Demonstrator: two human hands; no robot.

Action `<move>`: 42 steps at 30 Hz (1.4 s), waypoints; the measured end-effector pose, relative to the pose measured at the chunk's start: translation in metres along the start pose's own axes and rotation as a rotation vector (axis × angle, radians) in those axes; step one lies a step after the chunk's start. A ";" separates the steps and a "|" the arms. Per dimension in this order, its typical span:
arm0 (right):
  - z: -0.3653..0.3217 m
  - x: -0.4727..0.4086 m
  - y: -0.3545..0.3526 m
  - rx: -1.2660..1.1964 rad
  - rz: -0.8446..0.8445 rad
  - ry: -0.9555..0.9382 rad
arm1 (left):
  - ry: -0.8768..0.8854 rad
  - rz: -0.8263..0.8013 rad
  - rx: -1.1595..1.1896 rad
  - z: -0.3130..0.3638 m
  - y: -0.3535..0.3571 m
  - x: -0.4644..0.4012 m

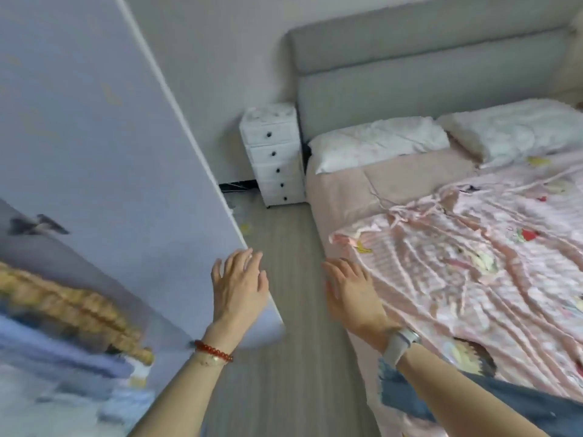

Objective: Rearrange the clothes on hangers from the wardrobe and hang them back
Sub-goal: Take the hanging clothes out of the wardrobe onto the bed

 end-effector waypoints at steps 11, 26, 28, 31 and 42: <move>-0.360 -0.091 0.110 -0.218 -0.125 -0.628 | -0.529 0.232 -0.396 -0.315 -0.207 0.103; -0.601 -0.243 0.206 -0.645 -0.389 -0.688 | -0.803 -0.055 -0.545 -0.530 -0.269 0.057; -0.621 -0.257 0.221 -0.655 -0.431 -0.684 | -0.827 -0.096 -0.556 -0.552 -0.261 0.049; -0.646 -0.267 0.242 -0.659 -0.501 -0.699 | -0.817 -0.084 -0.624 -0.566 -0.255 0.046; -0.700 -0.274 0.253 -0.535 -0.353 -0.831 | -0.759 0.094 -0.638 -0.572 -0.259 0.089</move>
Point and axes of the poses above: each hand's wrist, its own x-axis away from the middle knuckle, its own y-axis out of the palm, z = x × y, the point moved 9 cm from there along -x, towards the middle knuckle, and after that the axes turned 1 degree about x, right-handed, at the moved point
